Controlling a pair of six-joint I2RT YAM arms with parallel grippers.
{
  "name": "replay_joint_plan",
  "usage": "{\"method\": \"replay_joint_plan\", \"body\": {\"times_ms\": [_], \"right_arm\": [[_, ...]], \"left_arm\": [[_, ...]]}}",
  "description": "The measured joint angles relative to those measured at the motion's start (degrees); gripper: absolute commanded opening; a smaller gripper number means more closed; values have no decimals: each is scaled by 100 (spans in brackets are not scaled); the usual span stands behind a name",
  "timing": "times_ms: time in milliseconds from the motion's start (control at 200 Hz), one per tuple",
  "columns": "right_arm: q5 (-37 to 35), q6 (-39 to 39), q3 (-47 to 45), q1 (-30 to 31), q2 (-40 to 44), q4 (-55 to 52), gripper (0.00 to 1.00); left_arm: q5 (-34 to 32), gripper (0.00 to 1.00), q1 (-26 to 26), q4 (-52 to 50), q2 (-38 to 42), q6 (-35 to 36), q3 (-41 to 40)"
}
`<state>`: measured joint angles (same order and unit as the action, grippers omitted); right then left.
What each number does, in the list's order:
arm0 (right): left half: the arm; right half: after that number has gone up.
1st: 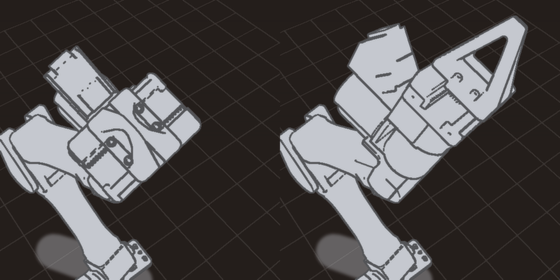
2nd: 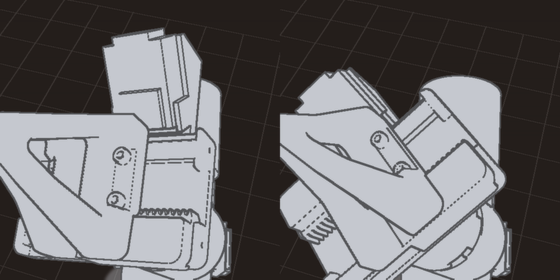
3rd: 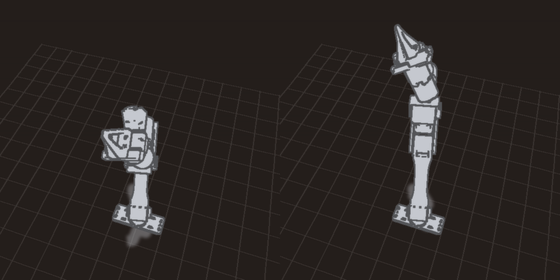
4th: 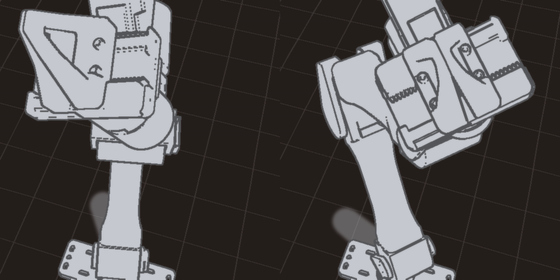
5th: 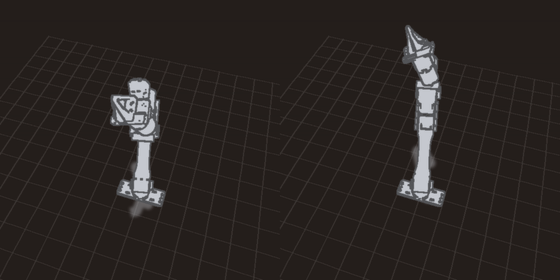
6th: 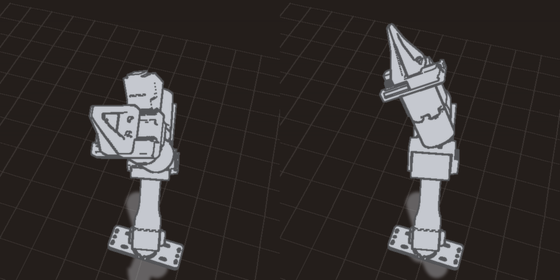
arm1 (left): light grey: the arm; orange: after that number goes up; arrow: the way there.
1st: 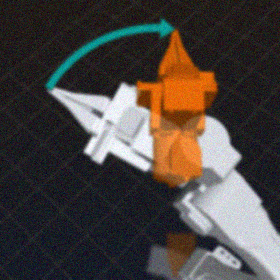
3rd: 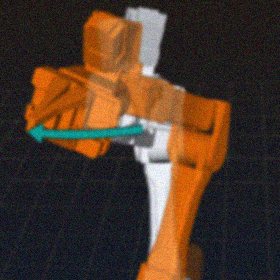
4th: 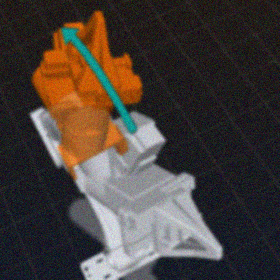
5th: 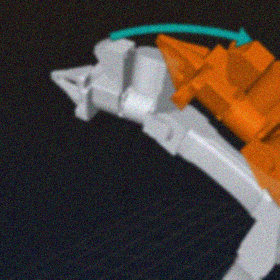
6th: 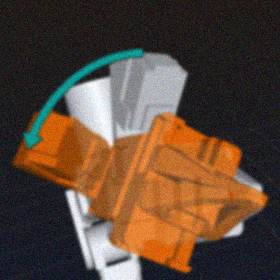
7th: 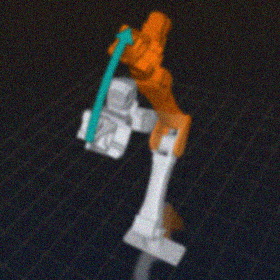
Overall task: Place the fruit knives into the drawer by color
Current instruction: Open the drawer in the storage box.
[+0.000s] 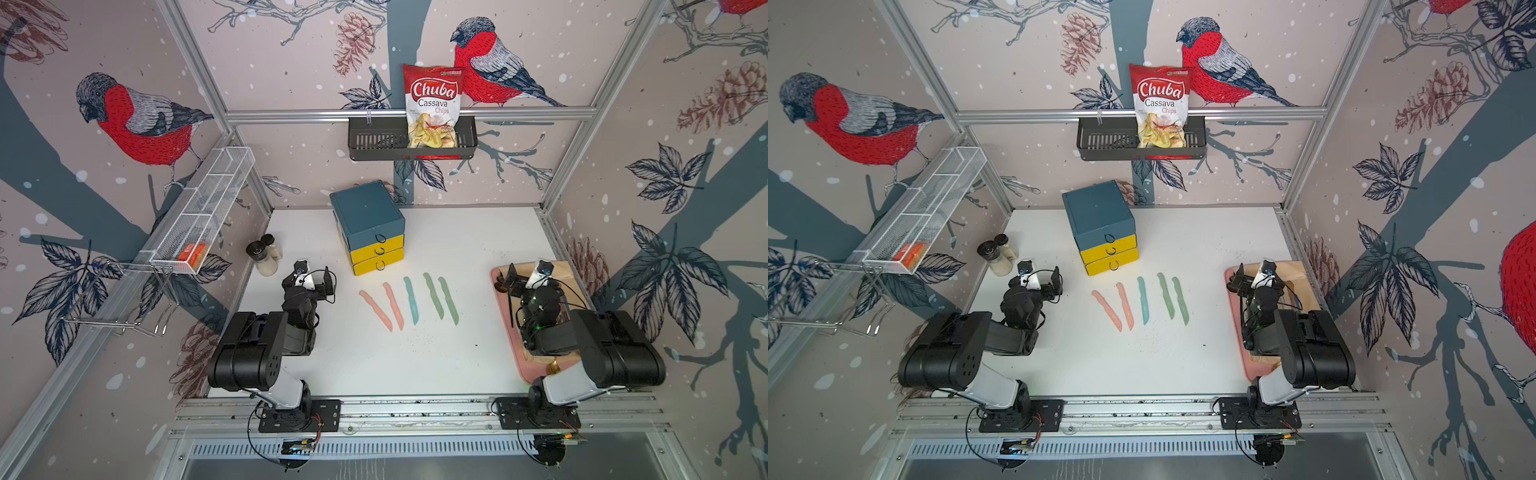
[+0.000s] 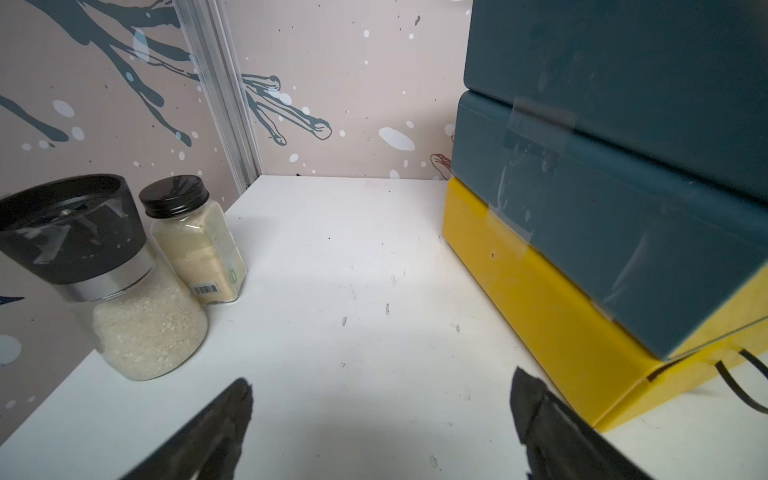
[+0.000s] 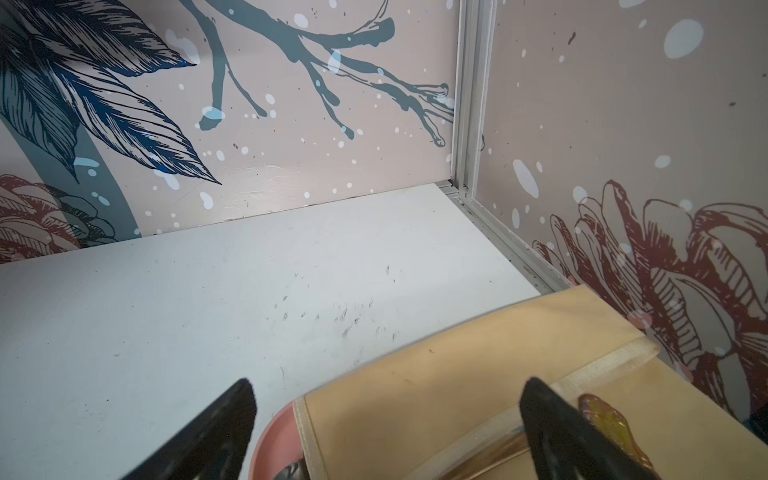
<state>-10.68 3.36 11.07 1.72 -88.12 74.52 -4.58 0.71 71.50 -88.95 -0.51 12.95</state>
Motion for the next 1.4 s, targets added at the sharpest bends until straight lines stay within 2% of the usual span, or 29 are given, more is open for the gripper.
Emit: {"method": "replay_joint_plan", "body": {"times_ms": [1401], "right_arm": [[22, 103, -2, -24, 0, 4, 100]], "left_arm": [[0, 99, 11, 13, -9, 48, 22]]}}
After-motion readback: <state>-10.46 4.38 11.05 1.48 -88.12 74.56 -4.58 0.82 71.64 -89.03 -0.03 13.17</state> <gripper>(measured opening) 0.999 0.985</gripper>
